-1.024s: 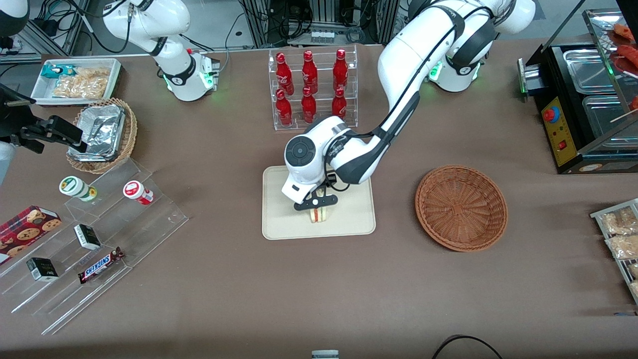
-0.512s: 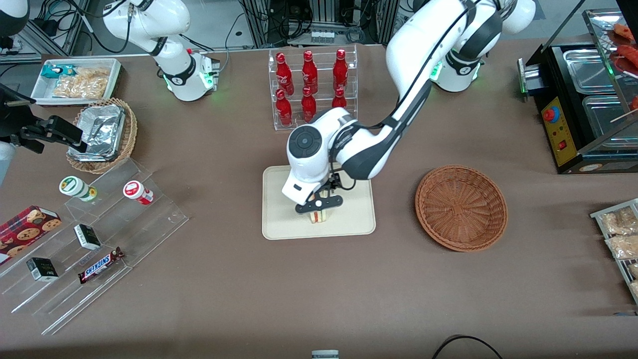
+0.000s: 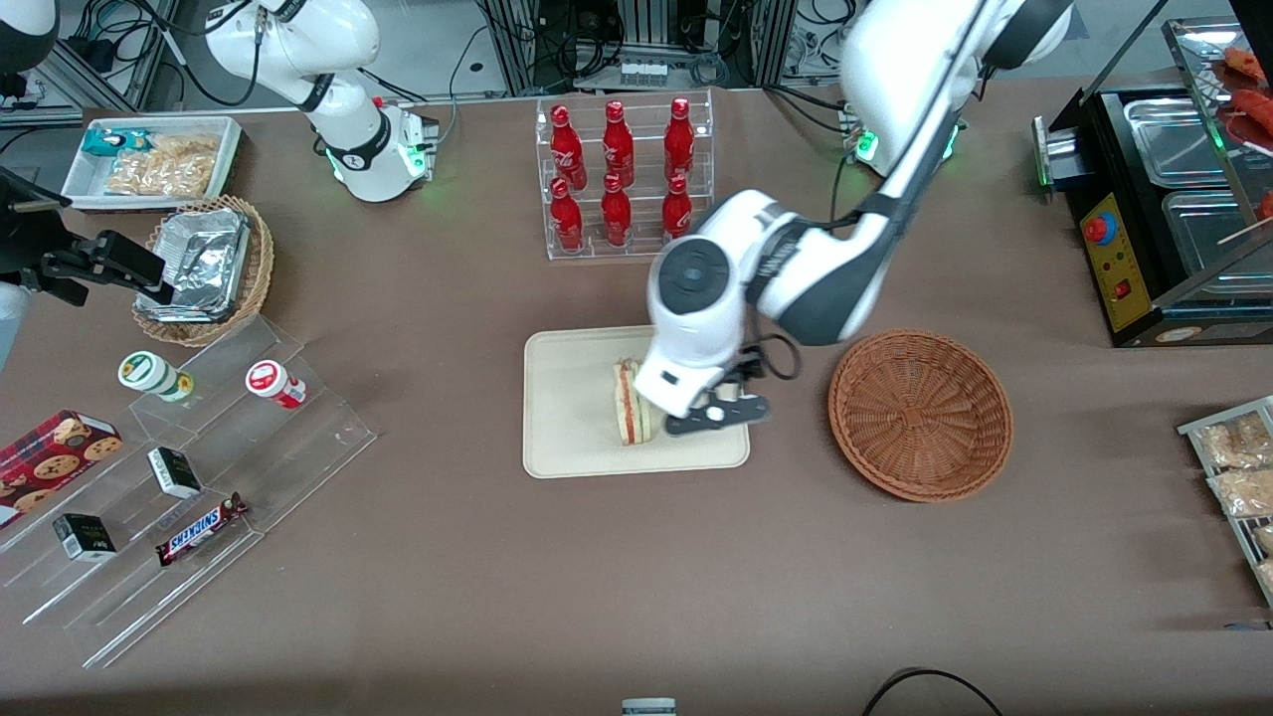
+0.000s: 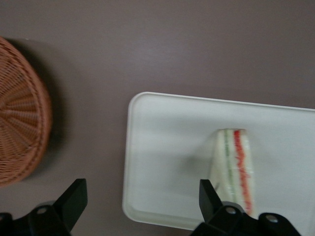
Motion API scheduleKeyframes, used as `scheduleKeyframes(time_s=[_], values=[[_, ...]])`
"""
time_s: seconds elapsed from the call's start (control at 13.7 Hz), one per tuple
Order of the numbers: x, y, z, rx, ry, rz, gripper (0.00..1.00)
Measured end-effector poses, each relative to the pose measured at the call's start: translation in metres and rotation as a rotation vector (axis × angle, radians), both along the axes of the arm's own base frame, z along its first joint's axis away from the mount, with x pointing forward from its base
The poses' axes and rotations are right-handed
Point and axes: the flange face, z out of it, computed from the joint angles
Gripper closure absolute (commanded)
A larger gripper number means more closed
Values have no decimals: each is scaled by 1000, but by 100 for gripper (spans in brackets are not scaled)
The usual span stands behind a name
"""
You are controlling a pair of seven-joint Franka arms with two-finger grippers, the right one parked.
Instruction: Place sandwich from basket to tray
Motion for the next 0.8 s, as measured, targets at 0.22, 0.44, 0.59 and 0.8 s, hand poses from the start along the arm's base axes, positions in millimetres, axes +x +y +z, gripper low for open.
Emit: scheduleKeyframes(time_s=[0.22, 0.44, 0.59, 0.8], values=[[13, 75, 10, -17, 60, -91, 0], [17, 156, 30, -37, 93, -160, 0], [13, 214, 48, -37, 119, -209, 0], [-1, 293, 83, -34, 175, -205, 0]])
